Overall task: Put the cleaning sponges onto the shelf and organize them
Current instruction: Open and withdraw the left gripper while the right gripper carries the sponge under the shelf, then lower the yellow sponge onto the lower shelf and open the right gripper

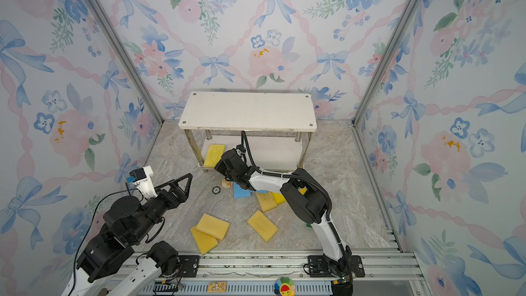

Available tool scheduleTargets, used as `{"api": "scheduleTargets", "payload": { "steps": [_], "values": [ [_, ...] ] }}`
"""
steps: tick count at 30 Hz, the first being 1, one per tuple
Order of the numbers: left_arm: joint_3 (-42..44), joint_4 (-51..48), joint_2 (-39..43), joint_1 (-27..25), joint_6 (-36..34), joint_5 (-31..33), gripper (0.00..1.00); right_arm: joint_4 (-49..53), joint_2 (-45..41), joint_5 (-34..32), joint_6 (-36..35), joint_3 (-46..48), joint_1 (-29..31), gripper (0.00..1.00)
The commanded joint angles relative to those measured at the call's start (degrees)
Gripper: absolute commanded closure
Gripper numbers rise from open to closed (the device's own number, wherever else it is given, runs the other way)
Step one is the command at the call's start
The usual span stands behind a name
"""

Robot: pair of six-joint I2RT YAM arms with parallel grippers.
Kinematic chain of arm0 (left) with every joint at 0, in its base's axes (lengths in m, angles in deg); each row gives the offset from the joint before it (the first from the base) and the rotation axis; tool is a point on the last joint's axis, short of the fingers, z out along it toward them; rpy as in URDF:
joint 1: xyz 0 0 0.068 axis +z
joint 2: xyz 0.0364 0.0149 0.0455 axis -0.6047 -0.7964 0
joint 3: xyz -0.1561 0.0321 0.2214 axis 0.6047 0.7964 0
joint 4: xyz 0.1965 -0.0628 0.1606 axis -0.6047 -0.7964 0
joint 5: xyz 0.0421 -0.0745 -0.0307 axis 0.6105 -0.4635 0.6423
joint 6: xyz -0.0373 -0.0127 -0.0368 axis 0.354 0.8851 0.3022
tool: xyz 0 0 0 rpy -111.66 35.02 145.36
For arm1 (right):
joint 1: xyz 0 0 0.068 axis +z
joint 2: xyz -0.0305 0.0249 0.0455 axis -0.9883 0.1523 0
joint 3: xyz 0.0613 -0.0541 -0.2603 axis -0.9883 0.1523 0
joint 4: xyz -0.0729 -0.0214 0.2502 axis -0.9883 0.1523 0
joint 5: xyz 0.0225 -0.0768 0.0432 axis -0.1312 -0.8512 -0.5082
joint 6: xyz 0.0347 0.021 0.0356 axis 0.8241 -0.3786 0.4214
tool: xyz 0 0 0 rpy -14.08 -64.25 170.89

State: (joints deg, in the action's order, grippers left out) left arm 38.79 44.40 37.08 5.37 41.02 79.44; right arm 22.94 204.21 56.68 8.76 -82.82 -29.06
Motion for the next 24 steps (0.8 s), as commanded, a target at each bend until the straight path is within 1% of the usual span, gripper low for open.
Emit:
{"api": "scheduleTargets", "payload": {
  "steps": [1,20,24],
  "values": [
    [-0.64,-0.73,0.44,0.23,-1.83,0.74,0.02,1.80,1.33,0.60,-1.01,-1.94,-0.15,1.00],
    [-0.29,-1.08,0.59,0.25,-1.60,0.81,0.02,6.14,2.82,0.69,-3.61,-5.69,-1.33,0.99],
    [-0.34,-1.08,0.32,0.25,-1.62,0.88,0.02,6.47,3.34,1.02,-3.70,-6.00,-1.72,0.95]
  ]
}}
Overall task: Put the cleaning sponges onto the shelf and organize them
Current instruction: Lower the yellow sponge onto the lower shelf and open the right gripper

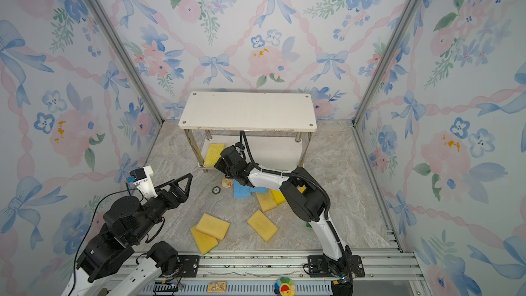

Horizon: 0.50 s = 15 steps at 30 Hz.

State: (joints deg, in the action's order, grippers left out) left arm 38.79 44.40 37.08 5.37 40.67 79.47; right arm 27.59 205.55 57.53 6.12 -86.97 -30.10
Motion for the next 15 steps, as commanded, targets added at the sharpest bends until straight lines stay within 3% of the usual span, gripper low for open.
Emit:
{"api": "scheduleTargets", "payload": {
  "steps": [1,6,12,15],
  "values": [
    [-0.38,-1.08,0.26,0.26,-1.29,0.90,0.02,1.72,2.17,0.42,-1.01,-1.86,-0.77,0.94],
    [-0.46,-1.08,-0.07,0.24,-1.36,1.22,0.02,2.14,3.46,1.56,-0.77,-3.30,-0.91,0.86],
    [-0.51,-0.98,-0.62,0.28,-1.35,1.24,0.02,3.05,3.43,1.86,-1.62,-4.01,-0.86,0.64],
    [-0.55,-0.98,-0.91,0.28,-1.32,1.34,0.02,3.29,2.88,1.56,-1.92,-3.48,-0.90,0.58]
  ]
}}
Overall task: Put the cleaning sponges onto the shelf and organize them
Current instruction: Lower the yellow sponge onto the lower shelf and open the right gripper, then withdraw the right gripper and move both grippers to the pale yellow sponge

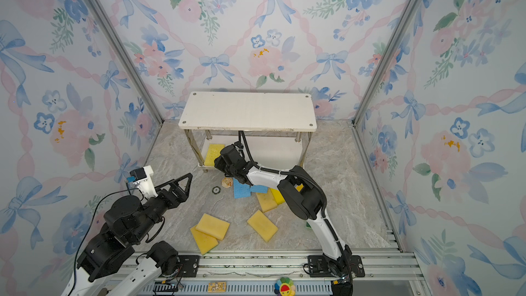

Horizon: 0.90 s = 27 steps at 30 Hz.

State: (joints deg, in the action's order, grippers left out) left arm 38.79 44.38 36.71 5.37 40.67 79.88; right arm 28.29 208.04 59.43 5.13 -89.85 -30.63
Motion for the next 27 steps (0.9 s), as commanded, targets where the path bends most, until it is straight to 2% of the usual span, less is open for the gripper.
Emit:
{"api": "scheduleTargets", "payload": {
  "steps": [1,7,13,20,27],
  "values": [
    [-0.56,-0.94,-0.62,0.28,-1.32,0.93,0.02,2.53,0.16,-0.52,-0.95,-0.25,-0.38,0.56],
    [-0.73,-0.92,-0.60,0.27,-1.40,0.99,0.02,3.04,-1.85,-2.00,-1.65,1.56,-0.31,0.49],
    [-0.82,-0.96,-0.52,0.26,-1.12,0.58,0.02,3.74,-3.79,-2.68,-2.61,3.09,0.10,0.37],
    [-0.29,-0.97,0.35,0.28,0.25,-0.62,0.02,5.20,-8.41,-3.77,-4.99,6.10,1.06,0.35],
    [-0.20,-0.96,0.08,0.24,1.35,-6.28,0.02,8.23,-19.18,-4.31,-7.63,14.97,3.83,0.35]
  ]
}}
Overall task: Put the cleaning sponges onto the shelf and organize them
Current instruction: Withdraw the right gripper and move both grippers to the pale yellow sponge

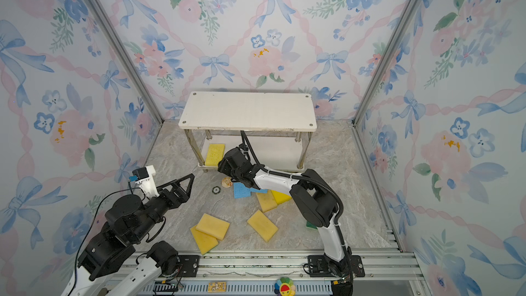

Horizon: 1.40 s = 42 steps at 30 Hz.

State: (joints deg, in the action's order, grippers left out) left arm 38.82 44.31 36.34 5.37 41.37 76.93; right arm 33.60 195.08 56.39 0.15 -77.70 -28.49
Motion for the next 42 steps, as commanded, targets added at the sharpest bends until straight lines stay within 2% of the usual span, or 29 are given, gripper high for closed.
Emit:
{"api": "scheduleTargets", "payload": {
  "steps": [1,5,8,10,14,16,21,26,31,36,42],
  "values": [
    [-0.01,-0.89,0.54,0.24,0.76,-4.45,0.02,3.68,-7.93,-1.49,-3.06,4.24,2.14,0.35],
    [2.38,-0.88,-0.66,0.23,1.79,-11.65,0.02,10.44,-16.88,-1.24,-5.92,9.93,4.71,0.35],
    [4.35,-0.73,-2.70,0.23,2.07,-17.05,0.02,20.93,-23.01,0.12,-8.59,11.51,6.11,0.34],
    [4.44,-0.51,-4.23,0.30,1.99,-19.52,0.02,26.99,-26.32,1.57,-9.85,12.97,6.22,0.34],
    [7.76,1.32,-6.57,0.26,2.48,-22.16,0.02,31.42,-34.60,2.06,-9.86,20.04,6.05,0.33],
    [9.85,3.55,-7.62,0.28,3.77,-23.33,0.02,33.34,-37.92,1.78,-9.83,22.70,6.05,0.33],
    [18.60,14.81,-11.29,-0.19,10.31,-30.91,0.02,42.05,-43.70,0.38,-12.55,25.99,6.40,0.32],
    [22.34,22.41,-12.14,-6.26,16.18,-27.63,0.02,46.20,-48.44,1.20,-16.91,30.47,5.07,0.33],
    [22.93,26.88,-18.62,-15.08,19.81,-22.80,0.02,41.43,-51.64,10.82,-21.89,37.39,0.81,0.34],
    [24.54,30.89,-22.15,-22.53,23.77,-18.53,0.02,39.70,-51.26,15.84,-26.58,40.23,-2.00,0.35],
    [25.82,36.72,-28.26,-24.85,26.56,-19.71,0.02,33.85,-46.32,21.44,-32.93,41.65,-4.71,0.35]
  ]
}}
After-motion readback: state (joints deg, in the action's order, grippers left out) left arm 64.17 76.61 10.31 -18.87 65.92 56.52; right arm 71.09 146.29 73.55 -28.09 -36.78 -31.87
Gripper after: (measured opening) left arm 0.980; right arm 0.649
